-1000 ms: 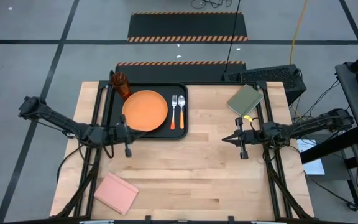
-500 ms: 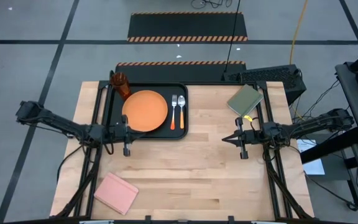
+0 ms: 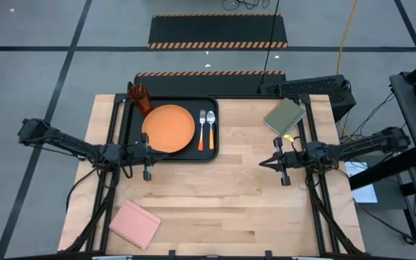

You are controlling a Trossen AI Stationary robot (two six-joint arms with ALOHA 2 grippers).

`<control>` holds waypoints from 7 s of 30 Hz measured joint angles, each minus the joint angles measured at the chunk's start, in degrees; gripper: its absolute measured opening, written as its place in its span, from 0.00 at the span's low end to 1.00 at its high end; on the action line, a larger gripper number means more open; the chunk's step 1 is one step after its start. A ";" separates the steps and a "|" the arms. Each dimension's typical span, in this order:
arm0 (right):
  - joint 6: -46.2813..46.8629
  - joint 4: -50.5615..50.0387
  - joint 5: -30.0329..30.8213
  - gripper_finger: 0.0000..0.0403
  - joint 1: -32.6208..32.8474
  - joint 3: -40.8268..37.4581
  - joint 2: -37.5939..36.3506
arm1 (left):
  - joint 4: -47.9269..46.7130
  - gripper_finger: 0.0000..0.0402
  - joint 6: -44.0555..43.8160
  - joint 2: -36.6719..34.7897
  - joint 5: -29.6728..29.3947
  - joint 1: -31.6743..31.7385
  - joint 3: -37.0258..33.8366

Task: Pick and place plate/cup/fork/spoon on tray
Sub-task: Return to Home Position

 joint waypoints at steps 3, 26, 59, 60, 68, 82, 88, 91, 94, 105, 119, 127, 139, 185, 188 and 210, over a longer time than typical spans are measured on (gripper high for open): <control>0.10 -3.63 -0.12 0.00 -0.01 0.00 -2.65 | 0.00 0.05 -0.14 -0.01 0.00 0.00 0.00; -1.25 -19.87 -0.37 0.00 -0.12 0.00 -25.06 | 0.42 0.05 -0.43 -0.01 -0.44 0.00 0.02; -2.23 -29.65 -0.73 0.00 -11.48 0.04 -28.77 | 0.87 0.05 -1.06 0.01 -0.50 0.00 0.04; -2.23 -29.64 -0.73 0.00 -11.48 0.05 -28.74 | 0.87 0.05 -1.07 0.01 -0.50 0.00 0.04; -2.23 -29.24 -0.64 0.00 -11.48 0.04 -28.75 | 0.80 0.05 -1.22 0.01 -0.52 -0.01 0.04; -2.23 -29.08 -0.60 0.00 -11.48 0.04 -28.75 | -2.98 0.02 2.91 -3.25 2.84 0.40 0.09; -2.23 -29.08 -0.60 0.00 -11.48 0.04 -28.75 | -8.44 0.01 3.50 -8.55 4.65 2.30 0.09; -2.23 -29.09 -0.60 0.00 -11.48 0.04 -28.75 | -10.62 0.01 3.87 -11.62 7.02 3.20 0.09; -2.23 -29.08 -0.60 0.00 -11.48 0.04 -28.75 | -12.93 0.01 3.31 -14.72 8.19 3.78 0.09; -2.23 -29.08 -0.60 0.00 -11.48 0.04 -28.75 | -22.98 0.00 2.17 -24.30 13.63 3.96 0.09; -2.23 -29.08 -0.60 0.00 -11.48 0.00 -28.76 | -30.50 0.00 1.96 -32.03 20.75 8.64 0.09; -2.23 -29.08 -0.60 0.00 -11.48 0.00 -28.76 | -33.90 0.00 0.63 -34.88 23.24 12.47 0.09; -2.23 -29.10 -0.62 0.00 -11.47 0.00 -28.75 | -39.17 0.00 -1.90 -37.02 21.83 13.16 0.07; -2.23 -29.21 -0.62 0.00 -11.46 0.04 -28.76 | -39.01 0.10 -1.46 -36.95 21.53 13.16 0.05; -2.23 -29.21 -0.62 0.00 -11.48 0.04 -28.76 | -39.01 0.10 -1.46 -36.95 21.53 13.16 0.05; -2.23 -29.22 -0.62 0.00 -11.47 0.04 -28.76 | -39.01 0.10 -1.46 -36.95 21.53 13.16 0.04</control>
